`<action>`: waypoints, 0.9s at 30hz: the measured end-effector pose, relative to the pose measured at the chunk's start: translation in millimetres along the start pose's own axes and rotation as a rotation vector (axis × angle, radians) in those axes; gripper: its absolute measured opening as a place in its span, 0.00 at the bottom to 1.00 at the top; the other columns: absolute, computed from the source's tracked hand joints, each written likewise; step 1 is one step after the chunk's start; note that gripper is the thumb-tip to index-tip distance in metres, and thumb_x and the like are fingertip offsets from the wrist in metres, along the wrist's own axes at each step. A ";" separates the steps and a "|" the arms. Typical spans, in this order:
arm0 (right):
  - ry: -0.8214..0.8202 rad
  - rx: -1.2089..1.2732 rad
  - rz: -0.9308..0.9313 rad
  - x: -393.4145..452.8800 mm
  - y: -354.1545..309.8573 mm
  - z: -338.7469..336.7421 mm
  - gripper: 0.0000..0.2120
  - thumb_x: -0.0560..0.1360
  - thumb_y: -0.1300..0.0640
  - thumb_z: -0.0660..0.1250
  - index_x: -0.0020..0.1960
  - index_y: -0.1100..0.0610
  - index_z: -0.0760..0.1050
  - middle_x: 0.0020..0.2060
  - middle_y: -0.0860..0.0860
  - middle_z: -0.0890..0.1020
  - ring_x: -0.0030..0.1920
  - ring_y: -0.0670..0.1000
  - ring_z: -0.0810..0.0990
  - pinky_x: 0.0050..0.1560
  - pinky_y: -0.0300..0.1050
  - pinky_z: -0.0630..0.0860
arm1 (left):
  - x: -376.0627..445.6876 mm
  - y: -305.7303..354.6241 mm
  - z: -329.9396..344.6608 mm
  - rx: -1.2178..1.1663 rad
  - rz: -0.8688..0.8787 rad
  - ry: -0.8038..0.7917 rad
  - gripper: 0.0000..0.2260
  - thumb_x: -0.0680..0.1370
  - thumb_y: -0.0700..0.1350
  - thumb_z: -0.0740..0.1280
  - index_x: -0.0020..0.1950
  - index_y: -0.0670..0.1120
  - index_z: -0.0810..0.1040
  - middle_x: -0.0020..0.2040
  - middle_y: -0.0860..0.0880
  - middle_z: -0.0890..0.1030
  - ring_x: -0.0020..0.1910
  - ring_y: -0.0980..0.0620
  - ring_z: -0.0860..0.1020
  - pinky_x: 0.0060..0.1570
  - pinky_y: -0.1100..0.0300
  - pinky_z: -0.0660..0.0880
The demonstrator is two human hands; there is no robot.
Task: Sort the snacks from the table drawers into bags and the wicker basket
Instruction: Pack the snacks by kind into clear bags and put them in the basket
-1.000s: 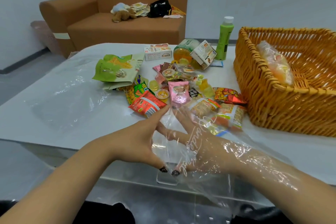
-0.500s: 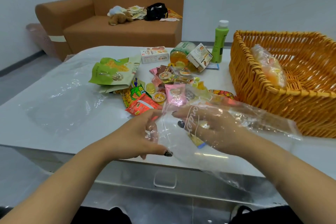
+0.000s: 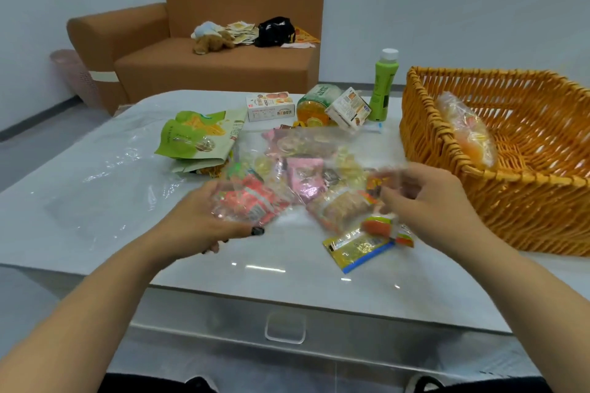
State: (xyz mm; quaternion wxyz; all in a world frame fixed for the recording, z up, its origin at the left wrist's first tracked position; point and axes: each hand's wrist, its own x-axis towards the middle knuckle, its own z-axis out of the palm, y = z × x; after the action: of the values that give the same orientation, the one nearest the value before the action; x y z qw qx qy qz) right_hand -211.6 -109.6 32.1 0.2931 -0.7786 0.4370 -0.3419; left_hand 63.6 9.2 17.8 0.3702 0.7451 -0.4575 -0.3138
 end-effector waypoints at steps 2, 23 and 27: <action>0.057 -0.131 0.006 3.6 12.6 3.3 0.13 0.74 0.62 0.67 0.56 0.49 0.78 0.41 0.45 0.80 0.41 0.47 0.79 0.41 0.36 0.75 | 5.2 -6.4 -8.8 -0.082 -0.039 0.099 0.28 0.66 0.45 0.80 0.62 0.51 0.73 0.33 0.47 0.77 0.25 0.53 0.71 0.22 0.62 0.67; 0.036 1.065 0.341 -25.9 -18.5 -16.0 0.11 0.75 0.67 0.63 0.56 0.59 0.74 0.49 0.55 0.85 0.49 0.56 0.84 0.47 0.51 0.82 | 0.9 -12.9 -17.9 -0.043 0.082 0.132 0.36 0.68 0.40 0.78 0.72 0.52 0.67 0.25 0.51 0.67 0.22 0.54 0.69 0.22 0.59 0.71; -0.075 1.198 0.415 -22.8 -22.3 -9.8 0.13 0.73 0.60 0.62 0.56 0.59 0.76 0.47 0.55 0.85 0.47 0.54 0.84 0.41 0.45 0.83 | -4.6 -6.2 -7.0 -0.010 0.116 0.073 0.37 0.66 0.42 0.80 0.71 0.53 0.68 0.22 0.52 0.68 0.21 0.55 0.69 0.25 0.56 0.73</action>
State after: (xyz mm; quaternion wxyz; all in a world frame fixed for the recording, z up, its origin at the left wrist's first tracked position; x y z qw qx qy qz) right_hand -217.3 -81.1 48.5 0.7533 -0.3900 0.3010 -0.4357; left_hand 70.3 17.2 16.9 0.4079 0.7263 -0.4846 -0.2668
